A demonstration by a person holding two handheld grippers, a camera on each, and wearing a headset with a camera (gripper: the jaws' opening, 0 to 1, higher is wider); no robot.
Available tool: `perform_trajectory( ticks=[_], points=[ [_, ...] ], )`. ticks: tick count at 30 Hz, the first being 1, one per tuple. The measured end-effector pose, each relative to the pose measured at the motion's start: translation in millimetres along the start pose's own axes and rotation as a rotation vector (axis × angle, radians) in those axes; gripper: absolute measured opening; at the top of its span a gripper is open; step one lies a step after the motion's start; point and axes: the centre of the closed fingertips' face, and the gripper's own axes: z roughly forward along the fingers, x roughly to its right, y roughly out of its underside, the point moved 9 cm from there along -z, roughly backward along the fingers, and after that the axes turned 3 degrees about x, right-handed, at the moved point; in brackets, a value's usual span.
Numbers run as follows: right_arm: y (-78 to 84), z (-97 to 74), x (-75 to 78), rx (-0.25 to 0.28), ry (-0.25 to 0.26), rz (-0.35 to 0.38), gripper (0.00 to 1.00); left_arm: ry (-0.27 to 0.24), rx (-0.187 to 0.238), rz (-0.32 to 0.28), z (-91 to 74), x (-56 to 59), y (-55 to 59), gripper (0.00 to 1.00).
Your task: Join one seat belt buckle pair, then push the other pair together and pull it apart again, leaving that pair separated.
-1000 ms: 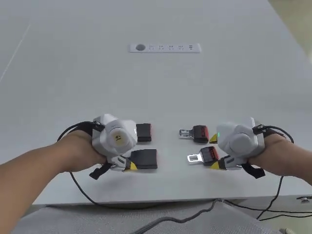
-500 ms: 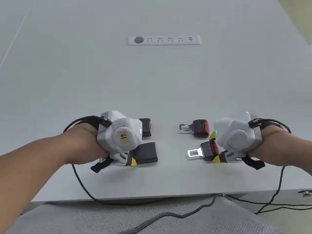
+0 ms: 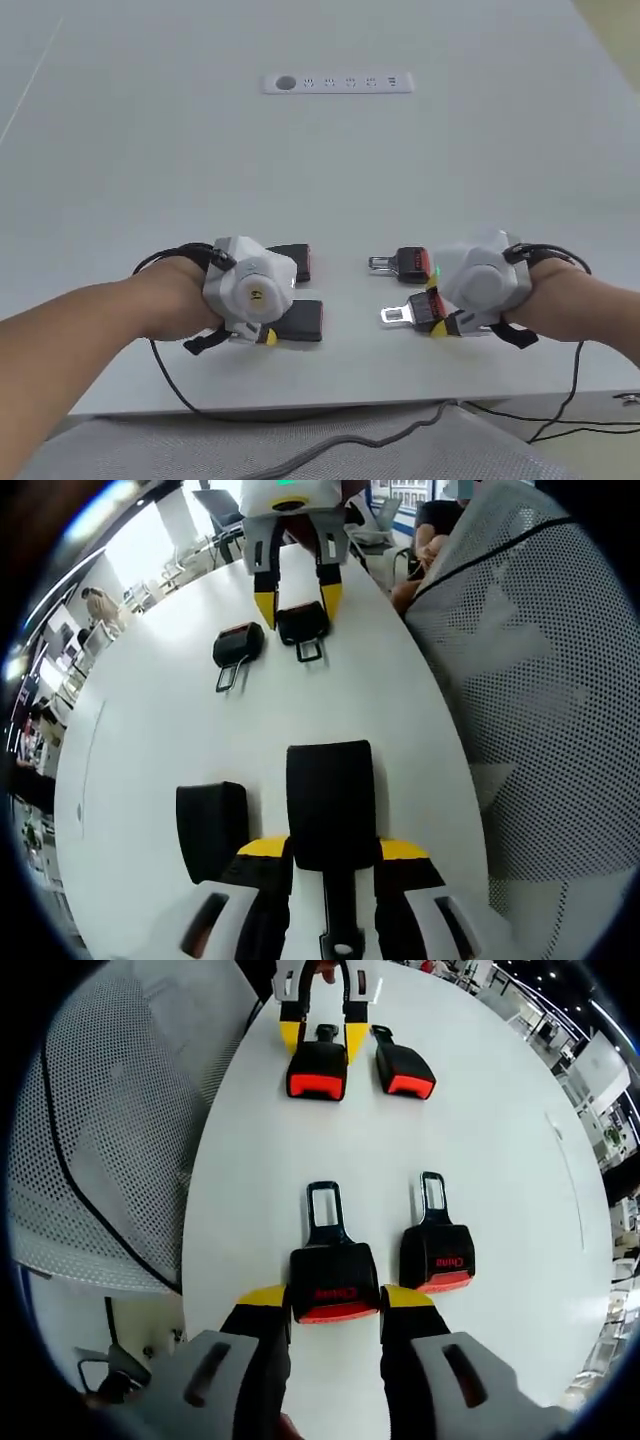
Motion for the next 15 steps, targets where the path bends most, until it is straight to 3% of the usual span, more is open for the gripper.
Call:
perform_trajectory(
  ticks=[15],
  points=[
    [-1.7,2.0,1.4,-0.018,-0.014,0.039,0.33,-0.010,-0.002,-0.043,-0.5,2.1,-1.8,0.32]
  ],
)
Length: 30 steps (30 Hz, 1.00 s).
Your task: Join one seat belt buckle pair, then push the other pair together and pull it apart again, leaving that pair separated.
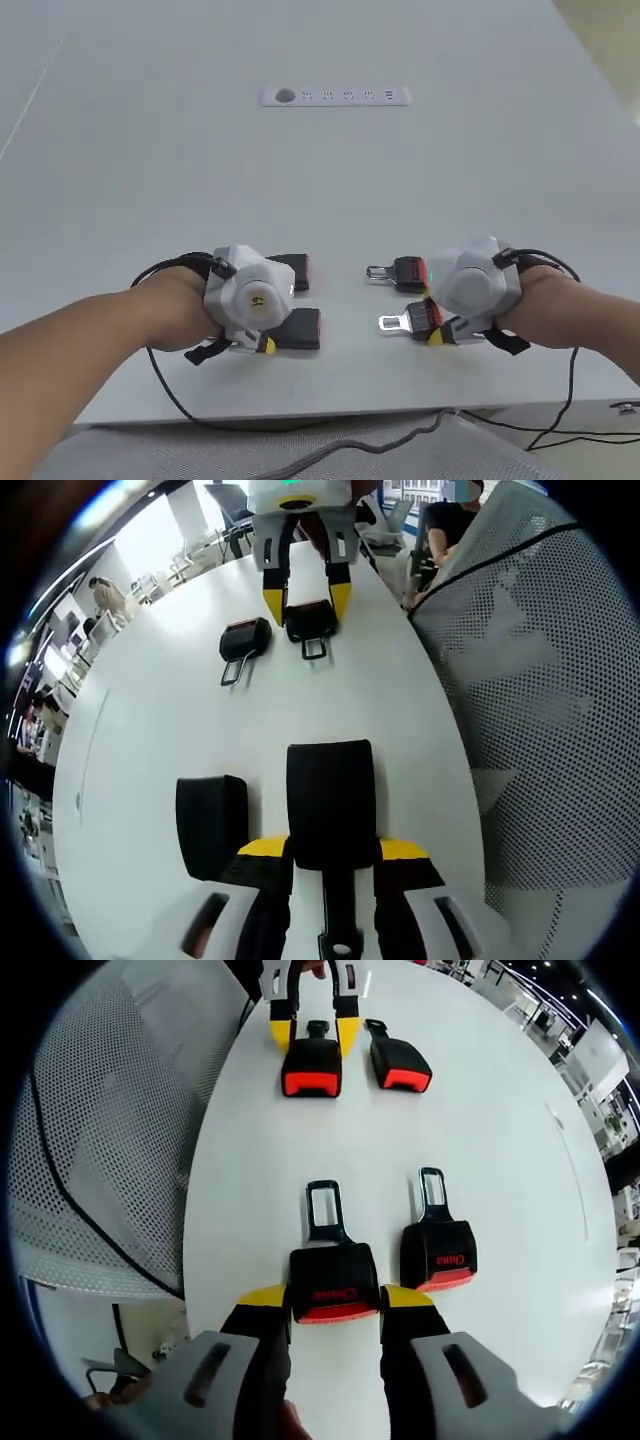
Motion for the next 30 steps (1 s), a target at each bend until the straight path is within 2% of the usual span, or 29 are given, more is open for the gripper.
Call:
perform_trajectory(
  ticks=[9,13,15,21,30],
  points=[
    [-3.4,-1.1,-1.8,-0.016,0.014,0.014,0.33,-0.009,0.007,-0.029,-1.3,0.9,0.0,0.32],
    [-5.0,-0.6,-2.2,-0.005,0.015,0.031,0.33,-0.004,0.006,-0.044,-1.2,-0.4,0.1,0.32],
    [-8.5,1.6,-2.6,0.013,0.007,0.058,0.33,0.004,0.001,-0.059,-0.8,-3.5,1.3,0.32],
    [-22.4,6.0,-5.7,0.034,0.004,0.058,0.33,0.000,0.000,-0.061,-0.4,-2.0,1.7,0.32],
    [-45.3,14.3,-11.6,0.085,-0.004,0.105,0.33,-0.007,0.007,-0.063,-0.5,0.0,3.2,0.32]
  ],
)
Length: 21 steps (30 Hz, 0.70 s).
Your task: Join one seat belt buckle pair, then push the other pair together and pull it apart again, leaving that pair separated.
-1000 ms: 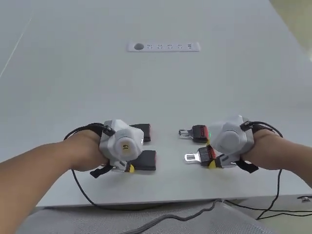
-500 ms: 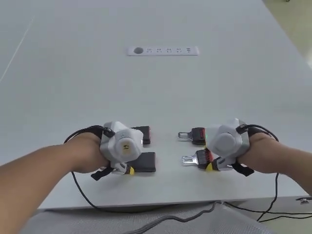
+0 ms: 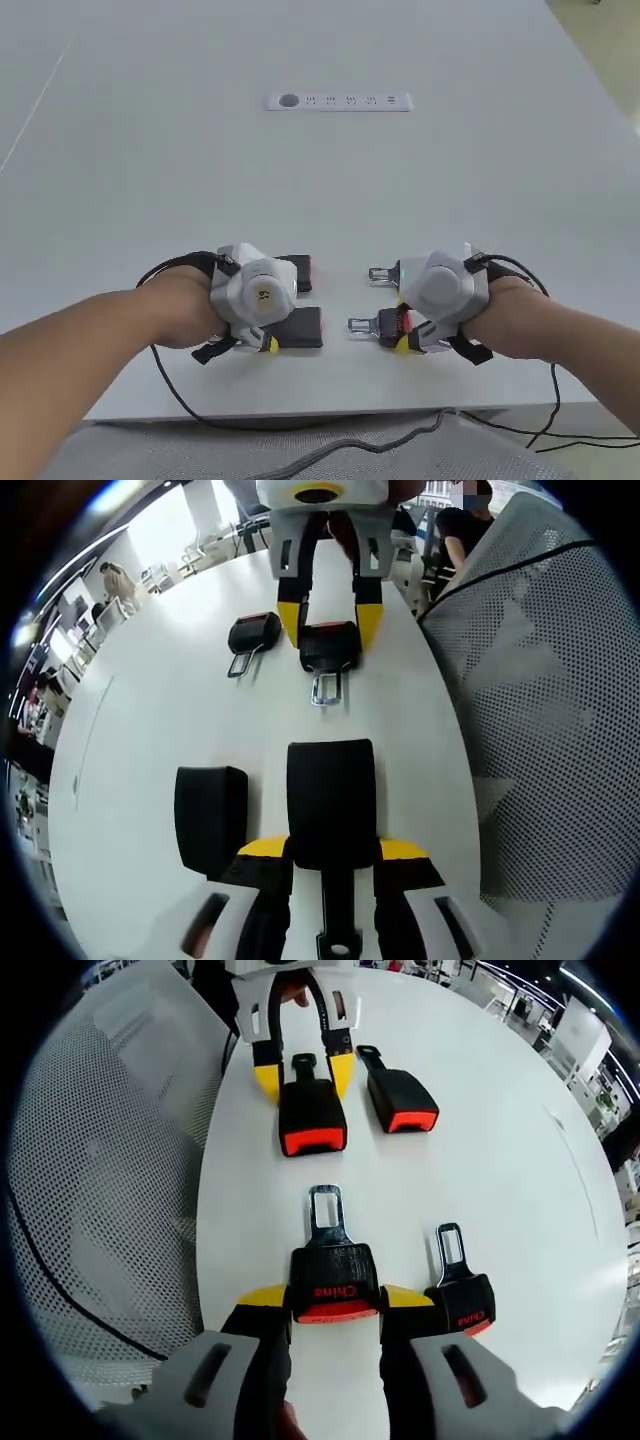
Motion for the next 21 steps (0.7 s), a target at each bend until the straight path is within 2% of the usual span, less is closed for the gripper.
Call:
perform_trajectory(
  ticks=[9,18,21],
  points=[
    [-19.9,9.4,-5.7,0.021,0.017,-0.022,0.33,-0.003,0.001,-0.005,-0.3,0.2,0.6,0.32],
    [-23.9,11.0,-7.3,0.043,0.019,-0.026,0.32,-0.015,0.010,-0.028,-0.1,-0.9,3.0,0.32],
    [-26.6,11.9,-8.3,0.050,0.015,-0.033,0.32,-0.013,0.013,-0.018,0.1,-1.2,3.1,0.32]
  ],
)
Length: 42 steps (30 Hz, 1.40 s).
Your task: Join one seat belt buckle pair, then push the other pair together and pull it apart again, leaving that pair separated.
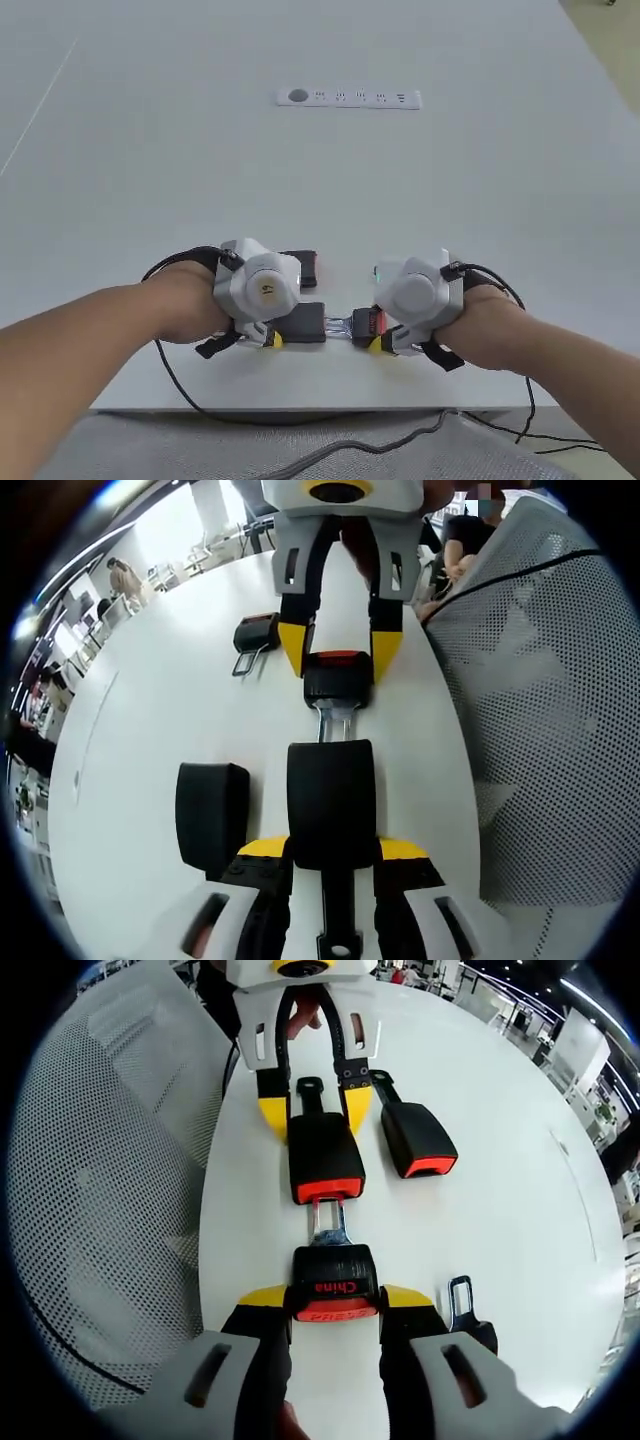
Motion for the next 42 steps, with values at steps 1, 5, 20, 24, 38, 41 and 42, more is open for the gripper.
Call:
perform_trajectory(
  ticks=[1,5,20,24,38,41,42],
  points=[
    [-2.9,0.9,-2.1,-0.004,0.000,-0.019,0.32,0.002,0.002,0.007,0.1,-0.2,0.1,0.32],
    [-4.2,2.4,-0.2,0.000,0.000,-0.032,0.32,0.006,0.001,0.012,0.6,-0.6,0.1,0.32],
    [-6.0,10.0,0.5,0.008,0.002,-0.072,0.31,0.011,0.013,0.030,0.2,2.2,-1.4,0.32],
    [-10.7,11.8,0.8,0.006,-0.005,-0.076,0.30,0.006,0.001,0.048,-0.1,2.7,-1.8,0.31],
    [-22.8,16.2,-2.8,0.021,-0.010,-0.062,0.29,0.015,0.010,0.040,0.3,3.6,-2.8,0.31],
    [-24.7,14.8,-2.2,0.025,-0.020,-0.058,0.29,0.016,0.004,0.045,0.6,3.6,-3.1,0.31],
    [-26.5,15.4,-2.4,0.029,-0.024,-0.054,0.29,0.019,0.005,0.048,0.5,3.6,-3.4,0.31]
  ],
)
